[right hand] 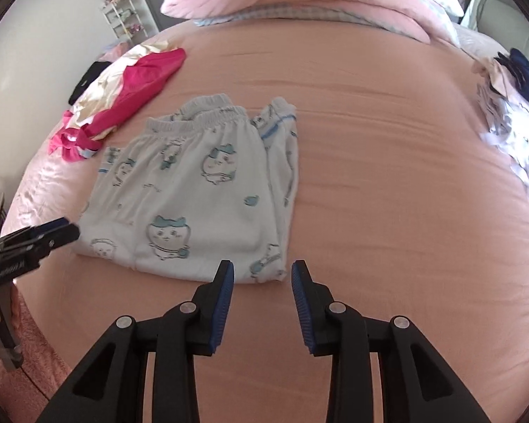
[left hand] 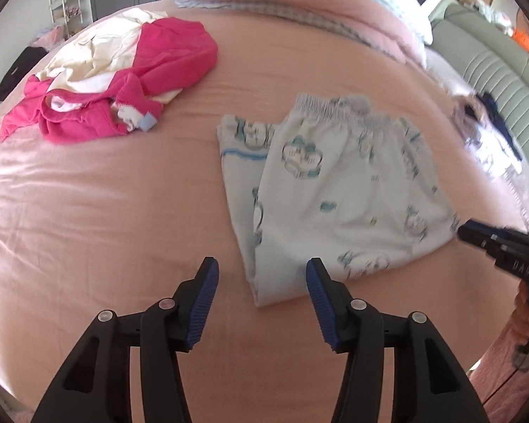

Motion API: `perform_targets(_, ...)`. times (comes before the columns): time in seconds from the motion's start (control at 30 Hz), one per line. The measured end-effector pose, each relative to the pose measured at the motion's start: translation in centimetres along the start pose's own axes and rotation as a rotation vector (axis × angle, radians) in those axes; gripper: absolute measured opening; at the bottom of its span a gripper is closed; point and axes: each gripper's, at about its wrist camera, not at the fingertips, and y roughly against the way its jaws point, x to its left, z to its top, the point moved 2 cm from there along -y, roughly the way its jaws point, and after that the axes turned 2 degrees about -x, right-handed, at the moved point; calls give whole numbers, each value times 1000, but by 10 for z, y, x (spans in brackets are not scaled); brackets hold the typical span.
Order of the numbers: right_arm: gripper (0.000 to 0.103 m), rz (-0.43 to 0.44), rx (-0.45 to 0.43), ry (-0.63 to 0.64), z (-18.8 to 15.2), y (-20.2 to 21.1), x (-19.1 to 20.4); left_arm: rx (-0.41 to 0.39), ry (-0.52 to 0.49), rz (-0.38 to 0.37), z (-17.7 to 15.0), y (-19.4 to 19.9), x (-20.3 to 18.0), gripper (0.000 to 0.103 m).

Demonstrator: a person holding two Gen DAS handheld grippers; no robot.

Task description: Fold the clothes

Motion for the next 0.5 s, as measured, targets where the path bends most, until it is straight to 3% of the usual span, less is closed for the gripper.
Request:
perform_targets(0.2,33,86,51,-51,-3,-15,-5,-25,43,-80,-8,-8,-6,46)
perform_targets(0.23,33,103,43,-43,-2,-16,-1,-27,38,-87,-8,-8,-8,29)
perform_targets(0.27,30,123,33,-31,-2,-17,3,-29,33,-95,-7,-8,-9,22)
perform_targets(0.3,14,142,23,-20,-1,-16,7,-30,27,-102,-6,-8,-11,13)
perform_targets(0.33,9,158,18,-13,0,-16,11,-27,13,-103,-4,-7,-14,10)
perform_targets(0.5,6,68,-26,80,5,-2,26,-37,-109,-73,12,1,-22,8)
